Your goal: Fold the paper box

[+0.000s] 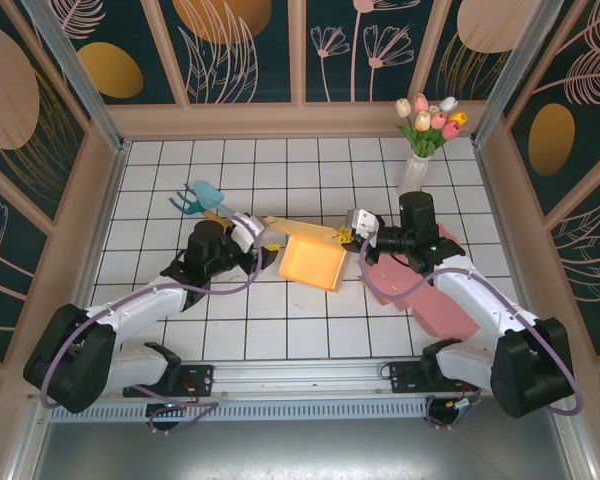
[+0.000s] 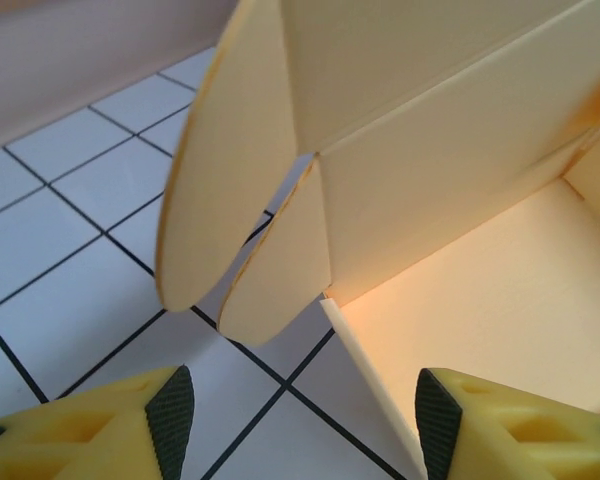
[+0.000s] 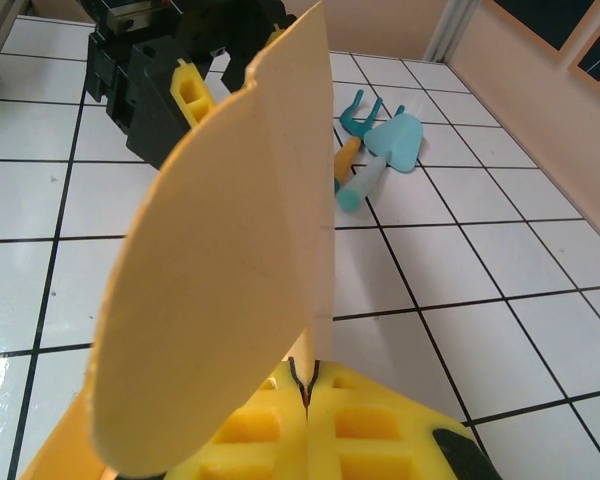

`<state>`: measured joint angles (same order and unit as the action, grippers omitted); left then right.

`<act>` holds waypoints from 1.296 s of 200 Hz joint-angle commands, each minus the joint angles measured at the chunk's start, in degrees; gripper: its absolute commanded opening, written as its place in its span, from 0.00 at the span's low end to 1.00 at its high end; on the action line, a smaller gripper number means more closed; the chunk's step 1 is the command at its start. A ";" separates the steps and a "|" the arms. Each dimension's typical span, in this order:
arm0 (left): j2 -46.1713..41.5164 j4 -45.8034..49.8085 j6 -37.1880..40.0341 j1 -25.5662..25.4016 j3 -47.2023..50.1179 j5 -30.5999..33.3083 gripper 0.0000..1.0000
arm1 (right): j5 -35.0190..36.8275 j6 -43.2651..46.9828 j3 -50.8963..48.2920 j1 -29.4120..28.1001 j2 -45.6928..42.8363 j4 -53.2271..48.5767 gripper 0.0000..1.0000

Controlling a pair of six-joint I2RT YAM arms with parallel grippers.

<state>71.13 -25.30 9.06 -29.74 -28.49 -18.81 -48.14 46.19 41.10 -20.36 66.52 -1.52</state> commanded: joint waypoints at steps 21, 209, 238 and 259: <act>1.76 -5.00 3.00 4.55 0.84 -6.87 0.62 | -3.34 1.01 1.44 0.34 -0.98 -0.09 0.00; 5.84 -7.85 -0.99 7.10 -4.37 -18.83 0.56 | -3.81 0.91 1.54 0.17 -0.42 0.51 0.00; 5.34 -12.65 -4.63 7.15 -3.14 -20.59 0.53 | -3.10 0.91 1.53 -0.12 -0.29 0.51 0.00; 4.73 -13.90 -7.33 7.06 -3.19 -21.91 0.45 | -2.17 0.91 1.28 -0.47 -0.30 1.11 0.00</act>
<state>77.30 -34.39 5.80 -22.85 -31.40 -37.28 -49.12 46.17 41.10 -20.36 66.48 -1.52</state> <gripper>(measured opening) 0.483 0.067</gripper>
